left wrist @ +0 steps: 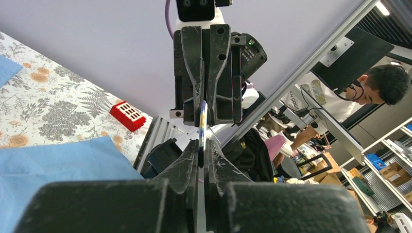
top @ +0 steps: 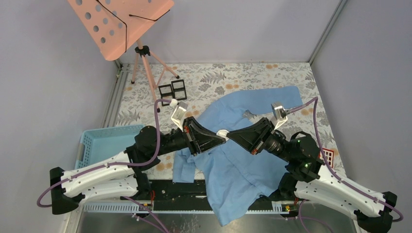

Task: Pin the brooch onto the clothing
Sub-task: Adjust the brooch.

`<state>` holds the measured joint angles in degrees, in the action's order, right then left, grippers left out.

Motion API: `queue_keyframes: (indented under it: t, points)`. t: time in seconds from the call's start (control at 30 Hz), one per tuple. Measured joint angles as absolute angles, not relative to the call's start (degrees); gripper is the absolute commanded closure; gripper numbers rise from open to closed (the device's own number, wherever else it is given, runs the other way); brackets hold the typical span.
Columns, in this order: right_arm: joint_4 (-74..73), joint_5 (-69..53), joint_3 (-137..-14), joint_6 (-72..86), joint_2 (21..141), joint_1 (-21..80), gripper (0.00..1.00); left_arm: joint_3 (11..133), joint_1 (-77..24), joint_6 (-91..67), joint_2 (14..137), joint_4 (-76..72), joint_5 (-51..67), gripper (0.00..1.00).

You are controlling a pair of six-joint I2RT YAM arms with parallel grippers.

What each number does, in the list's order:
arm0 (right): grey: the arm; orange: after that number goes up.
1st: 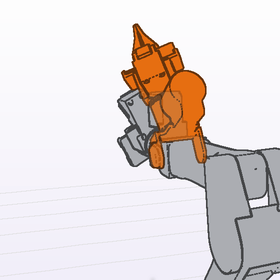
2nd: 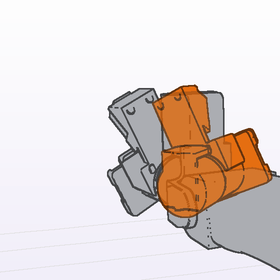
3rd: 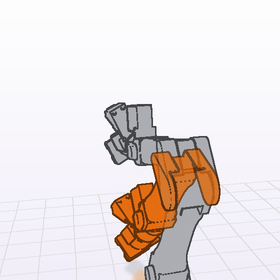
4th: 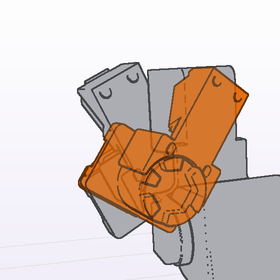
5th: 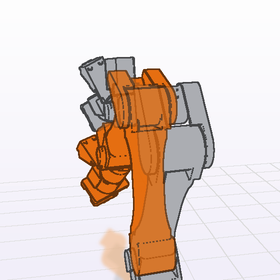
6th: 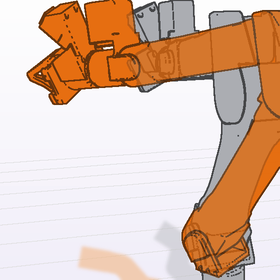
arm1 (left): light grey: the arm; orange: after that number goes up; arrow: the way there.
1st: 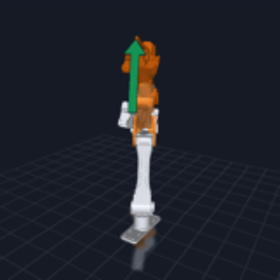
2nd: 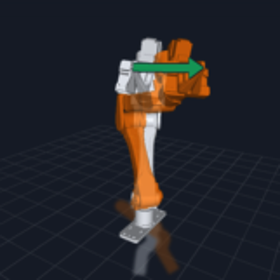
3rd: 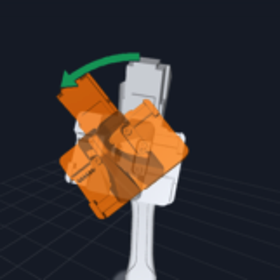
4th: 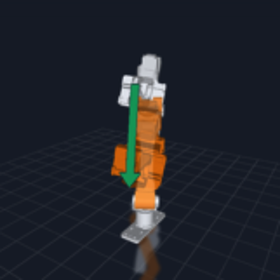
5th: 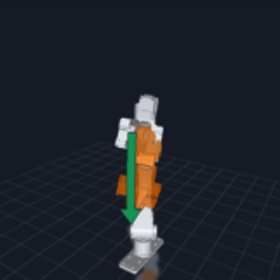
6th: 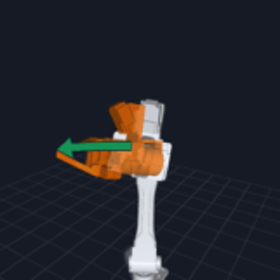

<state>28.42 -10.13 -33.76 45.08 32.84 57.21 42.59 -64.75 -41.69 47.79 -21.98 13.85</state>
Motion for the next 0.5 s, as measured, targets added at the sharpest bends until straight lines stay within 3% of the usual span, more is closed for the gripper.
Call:
queue_keyframes:
  t: [0.13,0.27,0.4,0.5]
  points:
    - [27.4,-10.0,-33.8,45.0,32.6,57.2,0.98,42.6,-64.8,-41.7,47.9,-21.4,13.7,1.00]
    - [24.7,-9.5,-33.7,44.5,31.8,57.2,0.73,42.6,-64.8,-41.1,47.6,-18.9,12.9,1.00]
    - [20.8,-8.6,-33.0,43.6,30.1,57.2,0.36,42.7,-64.9,-38.8,46.6,-13.4,10.0,1.00]
    - [18.1,-7.6,-32.9,42.8,28.4,57.2,0.28,43.1,-64.8,-37.0,45.3,-8.1,6.6,1.00]
